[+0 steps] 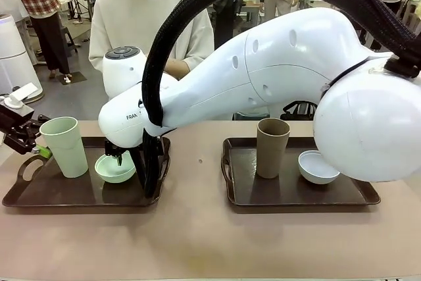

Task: Set up a tray with a mat and arrange the tableware.
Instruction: Pick up the Picnic Bowl and Reusable plastic cup from the Handle tray in front of the human's position and hold them in the air.

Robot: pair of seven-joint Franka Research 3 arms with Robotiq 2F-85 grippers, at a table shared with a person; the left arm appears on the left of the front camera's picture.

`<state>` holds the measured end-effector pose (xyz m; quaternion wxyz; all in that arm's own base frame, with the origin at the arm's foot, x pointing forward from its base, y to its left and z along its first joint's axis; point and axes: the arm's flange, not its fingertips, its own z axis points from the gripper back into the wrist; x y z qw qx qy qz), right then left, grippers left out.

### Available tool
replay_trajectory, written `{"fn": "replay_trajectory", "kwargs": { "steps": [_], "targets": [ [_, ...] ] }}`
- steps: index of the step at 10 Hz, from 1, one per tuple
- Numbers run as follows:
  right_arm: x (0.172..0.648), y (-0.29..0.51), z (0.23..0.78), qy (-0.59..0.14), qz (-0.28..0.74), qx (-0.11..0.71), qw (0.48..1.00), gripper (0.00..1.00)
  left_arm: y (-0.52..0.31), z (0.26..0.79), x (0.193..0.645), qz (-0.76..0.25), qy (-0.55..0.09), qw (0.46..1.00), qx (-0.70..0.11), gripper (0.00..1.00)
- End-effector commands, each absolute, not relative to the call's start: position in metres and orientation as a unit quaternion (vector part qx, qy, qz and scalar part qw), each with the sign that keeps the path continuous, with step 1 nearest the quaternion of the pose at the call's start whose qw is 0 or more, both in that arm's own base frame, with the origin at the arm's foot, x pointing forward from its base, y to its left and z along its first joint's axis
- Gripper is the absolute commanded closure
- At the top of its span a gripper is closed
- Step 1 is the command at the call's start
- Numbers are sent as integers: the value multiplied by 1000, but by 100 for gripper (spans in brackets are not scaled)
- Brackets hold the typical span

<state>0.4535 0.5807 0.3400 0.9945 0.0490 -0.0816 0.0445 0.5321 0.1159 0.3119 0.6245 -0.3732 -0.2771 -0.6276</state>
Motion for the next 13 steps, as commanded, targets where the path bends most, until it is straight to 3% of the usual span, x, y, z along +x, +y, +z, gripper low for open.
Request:
{"fn": "replay_trajectory", "kwargs": {
  "steps": [1, 8, 12, 13],
  "targets": [
    [458, 583, 339, -72, 52, 61, 994, 0, 106, 306, 532, -634, -281, 615, -375, 0],
    [464, 584, 334, -52, 61, 92, 993, 0, 74, 292, 526, -679, -266, 562, -392, 0],
    [469, 585, 332, -56, 65, 100, 991, 0, 65, 294, 524, -678, -257, 559, -402, 0],
    [469, 586, 331, -66, 83, 103, 989, 14, 65, 294, 525, -673, -262, 560, -406, 29]
  ]
}}
